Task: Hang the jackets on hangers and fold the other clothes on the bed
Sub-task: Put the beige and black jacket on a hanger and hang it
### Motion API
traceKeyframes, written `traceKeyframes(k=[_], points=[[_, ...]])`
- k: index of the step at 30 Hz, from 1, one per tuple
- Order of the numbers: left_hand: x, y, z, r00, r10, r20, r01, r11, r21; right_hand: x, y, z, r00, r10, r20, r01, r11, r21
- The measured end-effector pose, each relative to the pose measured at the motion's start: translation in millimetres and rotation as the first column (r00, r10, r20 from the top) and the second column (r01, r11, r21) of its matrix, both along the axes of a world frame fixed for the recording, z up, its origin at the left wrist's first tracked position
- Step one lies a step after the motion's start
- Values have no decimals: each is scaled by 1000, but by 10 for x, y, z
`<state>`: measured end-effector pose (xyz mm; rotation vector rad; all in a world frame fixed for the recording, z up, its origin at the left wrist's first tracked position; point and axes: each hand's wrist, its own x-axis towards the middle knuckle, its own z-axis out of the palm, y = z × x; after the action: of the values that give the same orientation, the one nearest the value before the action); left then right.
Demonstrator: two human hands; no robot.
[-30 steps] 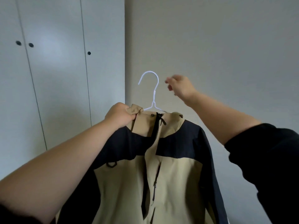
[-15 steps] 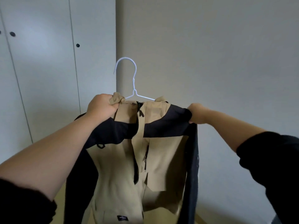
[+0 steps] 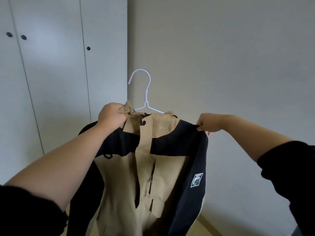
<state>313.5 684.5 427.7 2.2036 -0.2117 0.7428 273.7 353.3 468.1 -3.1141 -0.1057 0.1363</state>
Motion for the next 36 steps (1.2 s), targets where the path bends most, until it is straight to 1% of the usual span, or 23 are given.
traceKeyframes(k=[3, 5, 6, 7, 9, 12, 14, 15, 16, 17, 18, 20, 21, 22, 23, 24, 25, 27, 29, 30, 31, 33, 36], points=[[-66, -42, -40, 996, -42, 74, 22, 968, 251, -40, 2, -156, 1000, -6, 16, 8, 984, -179], [-98, -84, -36, 991, -78, 104, 27, 909, 417, -42, 23, -265, 995, 6, 98, 27, 943, -332], [-106, -102, -25, 992, -82, 92, 28, 876, 481, -38, 41, -311, 988, 20, 156, 41, 927, -374], [-111, -116, -8, 994, -81, 75, 28, 845, 535, -34, 71, -337, 976, 34, 213, 49, 927, -371], [-126, -146, 6, 997, -72, 26, 41, 789, 613, -18, 172, -313, 949, 72, 305, 21, 956, -291], [-177, -219, -35, 990, -132, -58, 141, 805, 576, 23, 373, -206, 864, 213, 456, -179, 977, -118], [-175, -265, -77, 983, -148, -108, 182, 848, 498, 7, 529, -162, 749, 277, 602, -336, 942, -16], [-149, -268, -88, 985, -116, -127, 160, 892, 423, 0, 572, -147, 701, 250, 668, -377, 925, 50], [-128, -258, -92, 987, -74, -141, 117, 936, 332, -18, 560, -123, 702, 175, 691, -372, 917, 146], [-97, -237, -99, 989, -40, -142, 74, 967, 245, -33, 501, -105, 745, 102, 659, -324, 919, 226], [-61, -211, -113, 990, -20, -140, 43, 987, 157, -28, 400, -103, 826, 44, 562, -231, 936, 266], [-10, -178, -164, 990, -24, -136, 23, 1000, -9, -22, 151, -145, 940, -42, 338, -52, 963, 265], [1, -187, -196, 991, -36, -128, 28, 998, -62, -32, 53, -171, 960, -77, 271, 19, 978, 209], [14, -208, -226, 992, -45, -116, 34, 995, -89, -52, -19, -204, 961, -104, 258, 79, 991, 105], [30, -237, -255, 993, -54, -103, 43, 994, -102, -65, -85, -257, 950, -141, 280, 145, 989, 5], [35, -273, -272, 994, -66, -91, 56, 992, -109, -75, -132, -309, 921, -207, 329, 235, 971, -48], [24, -315, -279, 994, -76, -82, 67, 992, -107, -86, -166, -351, 881, -283, 379, 324, 945, -47], [3, -387, -266, 994, -86, -60, 80, 993, -92, -81, -223, -398, 822, -447, 353, 460, 887, 51], [-13, -421, -257, 995, -89, -46, 85, 993, -77, -81, -281, -437, 837, -518, 174, 513, 855, 80], [-29, -428, -258, 995, -90, -38, 88, 995, -51, -74, -320, -447, 858, -506, 89, 506, 862, 25], [-41, -424, -265, 996, -90, -22, 90, 996, -7, -87, -347, -441, 878, -476, 52, 479, 875, -74], [-55, -393, -292, 995, -94, 14, 92, 988, 124, -125, -386, -460, 920, -373, 120, 391, 892, -228], [-50, -347, -329, 992, -121, 37, 103, 943, 317, -122, -410, -525, 940, -244, 237, 309, 906, -290]])
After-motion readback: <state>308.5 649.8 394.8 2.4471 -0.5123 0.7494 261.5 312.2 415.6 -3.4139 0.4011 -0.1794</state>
